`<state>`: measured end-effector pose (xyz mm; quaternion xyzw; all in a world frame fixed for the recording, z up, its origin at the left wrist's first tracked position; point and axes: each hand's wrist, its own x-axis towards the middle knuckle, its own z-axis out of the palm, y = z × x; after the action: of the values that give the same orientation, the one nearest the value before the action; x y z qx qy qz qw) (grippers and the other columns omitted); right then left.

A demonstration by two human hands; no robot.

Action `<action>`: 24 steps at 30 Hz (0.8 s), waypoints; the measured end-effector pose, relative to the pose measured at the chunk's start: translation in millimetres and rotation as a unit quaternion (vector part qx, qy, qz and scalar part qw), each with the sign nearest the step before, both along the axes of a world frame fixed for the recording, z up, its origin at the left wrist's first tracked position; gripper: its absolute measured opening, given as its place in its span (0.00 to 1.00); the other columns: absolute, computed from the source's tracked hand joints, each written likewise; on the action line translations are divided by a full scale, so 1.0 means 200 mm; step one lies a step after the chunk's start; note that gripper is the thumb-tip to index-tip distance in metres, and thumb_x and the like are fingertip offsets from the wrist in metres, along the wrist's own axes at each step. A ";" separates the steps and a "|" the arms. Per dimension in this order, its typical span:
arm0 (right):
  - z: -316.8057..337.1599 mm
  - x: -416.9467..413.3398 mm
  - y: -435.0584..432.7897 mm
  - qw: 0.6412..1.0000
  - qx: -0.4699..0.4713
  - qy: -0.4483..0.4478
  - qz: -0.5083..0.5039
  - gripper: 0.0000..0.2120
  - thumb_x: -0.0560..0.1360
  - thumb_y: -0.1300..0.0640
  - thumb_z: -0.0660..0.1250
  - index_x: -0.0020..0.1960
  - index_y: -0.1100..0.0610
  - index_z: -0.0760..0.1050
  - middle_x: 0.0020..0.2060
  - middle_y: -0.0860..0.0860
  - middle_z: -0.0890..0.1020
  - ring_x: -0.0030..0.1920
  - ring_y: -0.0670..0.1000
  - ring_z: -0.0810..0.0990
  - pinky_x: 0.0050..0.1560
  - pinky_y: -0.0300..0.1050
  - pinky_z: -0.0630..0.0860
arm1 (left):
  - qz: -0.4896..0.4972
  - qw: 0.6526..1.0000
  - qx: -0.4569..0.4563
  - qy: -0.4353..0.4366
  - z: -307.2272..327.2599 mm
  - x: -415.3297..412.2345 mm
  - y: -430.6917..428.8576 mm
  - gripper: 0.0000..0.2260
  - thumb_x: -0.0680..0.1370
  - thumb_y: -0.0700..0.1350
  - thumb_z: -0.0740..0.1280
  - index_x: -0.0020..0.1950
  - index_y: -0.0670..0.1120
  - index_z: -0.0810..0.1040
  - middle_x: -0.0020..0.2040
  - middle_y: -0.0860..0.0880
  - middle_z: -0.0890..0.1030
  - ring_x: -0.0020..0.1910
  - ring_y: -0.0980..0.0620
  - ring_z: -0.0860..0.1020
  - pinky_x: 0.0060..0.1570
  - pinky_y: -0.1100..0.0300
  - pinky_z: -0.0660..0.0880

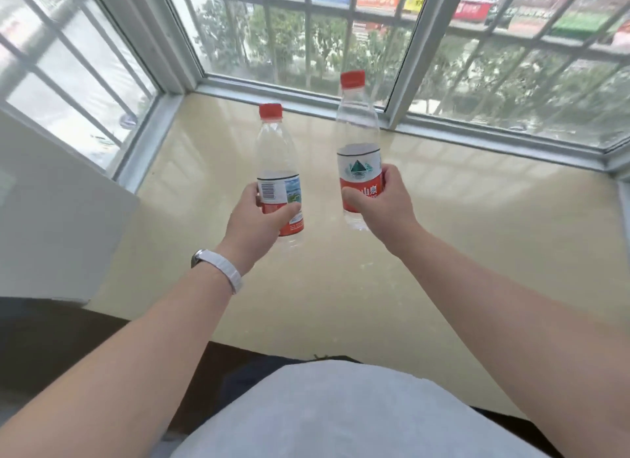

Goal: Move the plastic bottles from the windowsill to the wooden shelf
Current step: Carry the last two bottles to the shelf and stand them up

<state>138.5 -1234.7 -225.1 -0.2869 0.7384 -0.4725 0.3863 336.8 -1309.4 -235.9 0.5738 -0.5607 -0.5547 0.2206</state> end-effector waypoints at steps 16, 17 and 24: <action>0.27 0.01 0.59 0.992 -0.096 0.005 -0.080 0.22 0.70 0.61 0.76 0.58 0.50 0.71 0.47 0.45 0.81 0.43 0.39 0.82 0.51 0.47 0.81 | -0.110 0.991 -0.064 0.028 0.33 -0.07 0.39 0.21 0.73 0.48 0.76 0.63 0.53 0.72 0.54 0.54 0.81 0.49 0.59 0.81 0.42 0.67 0.75; 0.28 0.02 0.62 0.991 -0.098 0.007 -0.092 0.22 0.70 0.61 0.76 0.57 0.49 0.70 0.47 0.46 0.81 0.44 0.40 0.82 0.51 0.48 0.81 | -0.123 0.990 -0.066 0.030 0.35 -0.07 0.39 0.22 0.73 0.48 0.76 0.64 0.53 0.72 0.54 0.53 0.81 0.49 0.58 0.81 0.43 0.66 0.75; 0.37 0.14 0.84 0.972 -0.112 0.036 -0.202 0.20 0.70 0.60 0.76 0.54 0.46 0.70 0.48 0.46 0.81 0.46 0.42 0.81 0.53 0.47 0.80 | -0.231 0.967 -0.095 0.051 0.47 -0.09 0.40 0.20 0.73 0.48 0.76 0.62 0.54 0.72 0.55 0.53 0.81 0.49 0.59 0.81 0.42 0.66 0.74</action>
<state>167.0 -1067.6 -150.2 -0.1901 0.7368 -0.6097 0.2220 317.9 -1230.2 -141.1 0.3765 -0.7161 -0.5632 0.1683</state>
